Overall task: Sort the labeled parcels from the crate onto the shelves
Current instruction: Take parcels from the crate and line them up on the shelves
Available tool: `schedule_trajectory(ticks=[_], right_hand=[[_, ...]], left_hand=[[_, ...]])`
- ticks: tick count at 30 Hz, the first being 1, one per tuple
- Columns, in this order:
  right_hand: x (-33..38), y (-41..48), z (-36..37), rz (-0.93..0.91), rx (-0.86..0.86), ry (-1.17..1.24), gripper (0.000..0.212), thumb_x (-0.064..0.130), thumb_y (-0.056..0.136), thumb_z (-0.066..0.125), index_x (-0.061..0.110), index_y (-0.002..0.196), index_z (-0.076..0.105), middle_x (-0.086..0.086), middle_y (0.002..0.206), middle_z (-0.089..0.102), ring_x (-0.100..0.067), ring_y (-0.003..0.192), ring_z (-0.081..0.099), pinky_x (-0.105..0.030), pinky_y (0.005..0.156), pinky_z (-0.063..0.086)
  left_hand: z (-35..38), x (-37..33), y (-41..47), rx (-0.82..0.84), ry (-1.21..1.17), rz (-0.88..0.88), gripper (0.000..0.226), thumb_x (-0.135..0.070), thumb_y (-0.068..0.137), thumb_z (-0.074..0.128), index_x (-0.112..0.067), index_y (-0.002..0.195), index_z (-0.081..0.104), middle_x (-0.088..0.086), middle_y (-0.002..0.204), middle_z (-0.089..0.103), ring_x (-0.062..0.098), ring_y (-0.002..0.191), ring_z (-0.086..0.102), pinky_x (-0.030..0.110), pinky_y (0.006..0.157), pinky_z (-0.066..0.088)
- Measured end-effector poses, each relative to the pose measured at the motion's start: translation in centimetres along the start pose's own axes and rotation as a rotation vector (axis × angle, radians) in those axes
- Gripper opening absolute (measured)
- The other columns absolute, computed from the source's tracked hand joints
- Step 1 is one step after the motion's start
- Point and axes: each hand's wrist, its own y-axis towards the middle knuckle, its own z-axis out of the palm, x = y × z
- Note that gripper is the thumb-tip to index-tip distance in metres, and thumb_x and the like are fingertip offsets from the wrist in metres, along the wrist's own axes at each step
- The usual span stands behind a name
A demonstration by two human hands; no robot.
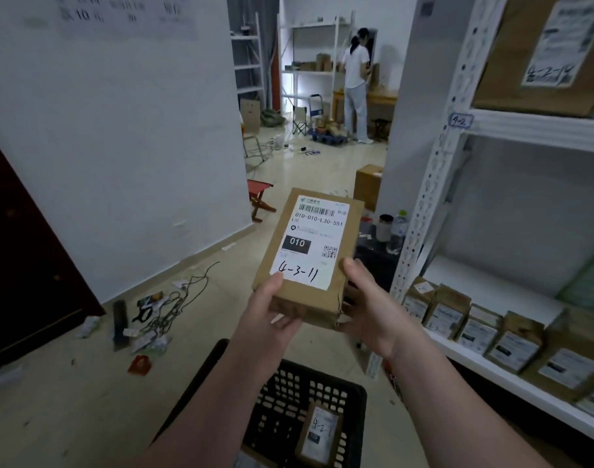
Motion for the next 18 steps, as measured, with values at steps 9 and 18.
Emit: schedule_trajectory(ticks=[9, 18], right_hand=[[-0.4, -2.6, 0.4, -0.104, -0.096, -0.025, 0.101, 0.064, 0.057, 0.081, 0.043, 0.145, 0.035, 0.005, 0.131, 0.063, -0.024, 0.121, 0.058, -0.052, 0.093, 0.052], [-1.5, -11.9, -4.8, -0.25, -0.364, 0.005, 0.086, 0.05, 0.068, 0.073, 0.044, 0.143, 0.034, 0.007, 0.115, 0.072, -0.021, 0.104, 0.069, -0.045, 0.083, 0.057]], left_hand=[[-0.9, -1.3, -1.5, 0.35, 0.222, -0.13, 0.081, -0.061, 0.048, 0.082, -0.039, 0.121, 0.053, 0.001, 0.133, 0.049, 0.031, 0.129, 0.04, 0.052, 0.096, 0.047], [4.2, 2.6, -2.8, 0.736, 0.42, -0.327, 0.065, -0.061, 0.038, 0.086, -0.043, 0.098, 0.072, -0.013, 0.106, 0.071, 0.008, 0.104, 0.064, 0.046, 0.084, 0.051]])
